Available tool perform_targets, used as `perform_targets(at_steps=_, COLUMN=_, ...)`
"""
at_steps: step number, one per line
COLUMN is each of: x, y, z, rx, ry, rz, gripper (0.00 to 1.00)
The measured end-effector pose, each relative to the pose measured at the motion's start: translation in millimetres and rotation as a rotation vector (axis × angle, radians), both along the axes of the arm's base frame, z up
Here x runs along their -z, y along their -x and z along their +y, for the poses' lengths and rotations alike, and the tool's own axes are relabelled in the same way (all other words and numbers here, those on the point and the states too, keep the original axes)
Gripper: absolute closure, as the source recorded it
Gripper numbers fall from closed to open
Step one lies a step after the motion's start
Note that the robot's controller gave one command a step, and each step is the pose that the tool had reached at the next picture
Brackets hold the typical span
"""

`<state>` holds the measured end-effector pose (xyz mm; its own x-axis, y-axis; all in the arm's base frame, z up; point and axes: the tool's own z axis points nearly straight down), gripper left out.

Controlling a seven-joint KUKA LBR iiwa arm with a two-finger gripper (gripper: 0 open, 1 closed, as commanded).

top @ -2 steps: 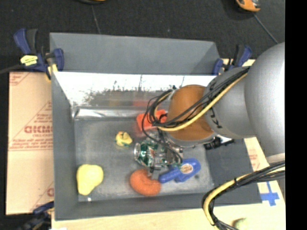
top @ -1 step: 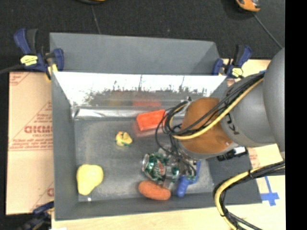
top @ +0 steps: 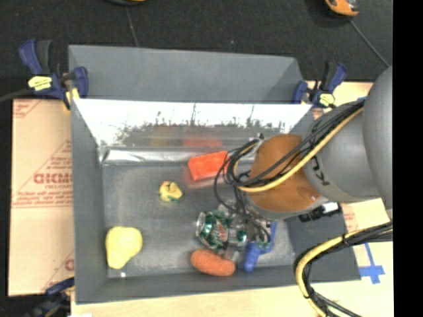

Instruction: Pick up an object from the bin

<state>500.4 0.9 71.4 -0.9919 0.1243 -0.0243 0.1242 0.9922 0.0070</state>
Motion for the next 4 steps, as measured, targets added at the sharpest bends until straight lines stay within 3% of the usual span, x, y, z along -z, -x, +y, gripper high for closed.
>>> perform_targets(at_steps=1, x=-43, y=2.4, z=0, rx=0.002, ry=-0.001, rz=0.008, gripper=1.00)
perform_targets(at_steps=4, x=-144, y=1.4, z=-1, rx=0.005, ry=-0.001, rz=0.008, gripper=1.00)
